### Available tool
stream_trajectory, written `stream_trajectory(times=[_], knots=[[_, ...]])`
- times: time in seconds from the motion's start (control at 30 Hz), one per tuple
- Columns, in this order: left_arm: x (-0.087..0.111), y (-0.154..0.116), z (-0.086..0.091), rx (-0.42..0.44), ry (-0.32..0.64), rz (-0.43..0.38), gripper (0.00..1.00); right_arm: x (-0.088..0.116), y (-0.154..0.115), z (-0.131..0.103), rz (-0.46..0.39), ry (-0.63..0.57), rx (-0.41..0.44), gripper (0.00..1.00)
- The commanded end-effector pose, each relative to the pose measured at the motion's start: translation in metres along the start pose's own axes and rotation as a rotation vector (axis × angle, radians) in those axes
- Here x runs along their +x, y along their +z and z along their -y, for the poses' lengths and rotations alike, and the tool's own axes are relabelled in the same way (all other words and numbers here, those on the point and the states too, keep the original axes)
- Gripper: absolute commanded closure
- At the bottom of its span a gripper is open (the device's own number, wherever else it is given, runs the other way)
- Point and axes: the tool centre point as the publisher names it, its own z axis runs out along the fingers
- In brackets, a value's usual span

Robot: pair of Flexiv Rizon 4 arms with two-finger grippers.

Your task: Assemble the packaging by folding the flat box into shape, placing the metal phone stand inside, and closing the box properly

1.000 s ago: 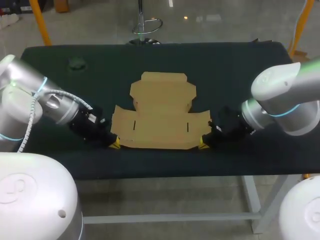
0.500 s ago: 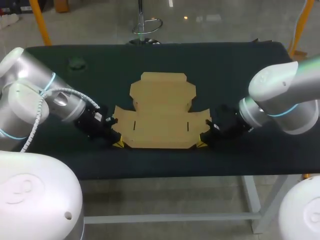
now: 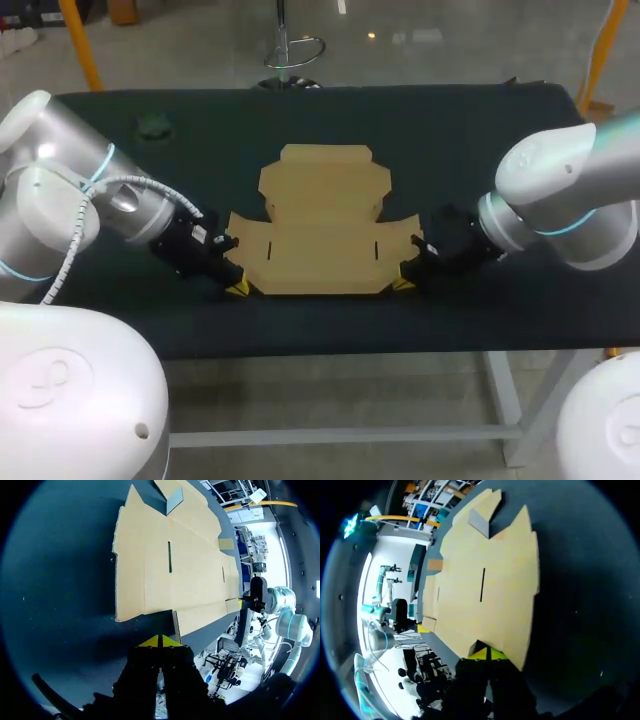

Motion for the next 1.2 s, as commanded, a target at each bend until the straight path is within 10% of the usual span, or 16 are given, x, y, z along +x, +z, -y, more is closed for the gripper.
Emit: stream_trajectory(times=[0.03,1.2], knots=[[0.002,-0.002,-0.002,0.001,-0.002,0.007,1.00,0.000,-0.005,0.004,-0.011,-0.004,-0.010,1.00],[0.016,-0.004,0.006,0.015,0.028,0.045,1.00,0.018,-0.003,-0.006,-0.032,-0.035,-0.001,1.00]])
